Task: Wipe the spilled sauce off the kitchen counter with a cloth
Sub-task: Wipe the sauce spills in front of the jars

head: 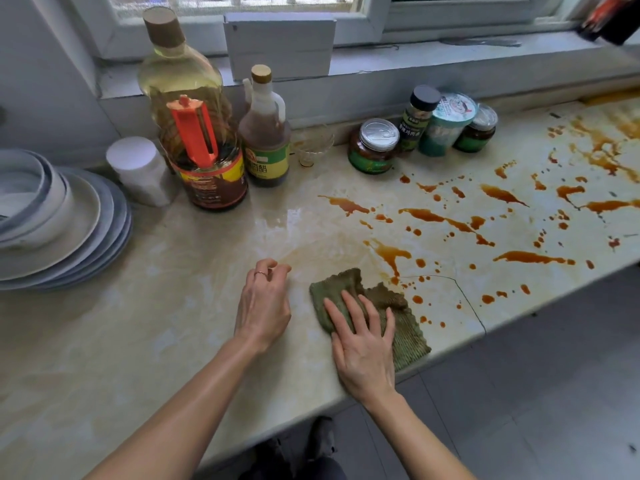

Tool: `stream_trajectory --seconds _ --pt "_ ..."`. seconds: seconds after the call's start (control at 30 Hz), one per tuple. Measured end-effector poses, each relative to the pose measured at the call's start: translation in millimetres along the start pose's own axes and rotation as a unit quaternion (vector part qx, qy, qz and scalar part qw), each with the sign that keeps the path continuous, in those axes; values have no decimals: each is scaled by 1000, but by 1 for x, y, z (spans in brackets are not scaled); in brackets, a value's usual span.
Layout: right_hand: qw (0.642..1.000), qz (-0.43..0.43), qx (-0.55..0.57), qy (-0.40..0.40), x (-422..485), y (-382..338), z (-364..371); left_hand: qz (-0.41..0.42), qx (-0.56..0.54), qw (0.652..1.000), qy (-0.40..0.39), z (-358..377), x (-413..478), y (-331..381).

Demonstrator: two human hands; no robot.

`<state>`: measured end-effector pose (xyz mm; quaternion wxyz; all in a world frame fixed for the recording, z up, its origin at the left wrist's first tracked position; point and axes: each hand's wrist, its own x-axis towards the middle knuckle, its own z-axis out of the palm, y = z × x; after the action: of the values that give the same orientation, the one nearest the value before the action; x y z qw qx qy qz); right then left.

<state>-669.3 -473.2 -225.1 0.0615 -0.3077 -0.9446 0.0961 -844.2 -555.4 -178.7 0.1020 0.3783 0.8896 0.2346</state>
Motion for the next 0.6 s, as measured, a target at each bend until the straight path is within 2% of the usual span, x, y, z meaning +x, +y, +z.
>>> stream_trajectory --seconds 0.13,0.23,0.3,0.47,0.6 --pt "996 -89 -2 -5 -15 3 0 6 12 1000 -6 6 -2 7" --pt "992 -123 2 -4 -12 26 -4 11 19 1000 -15 12 1 19" --pt "994 -109 -3 3 -6 48 -7 7 25 999 -24 17 1 25" --pt "1000 -12 -6 18 13 90 -18 -8 52 998 -45 33 -4 38" --pt "1000 -15 4 17 6 81 -15 -23 78 996 -44 43 -8 40"
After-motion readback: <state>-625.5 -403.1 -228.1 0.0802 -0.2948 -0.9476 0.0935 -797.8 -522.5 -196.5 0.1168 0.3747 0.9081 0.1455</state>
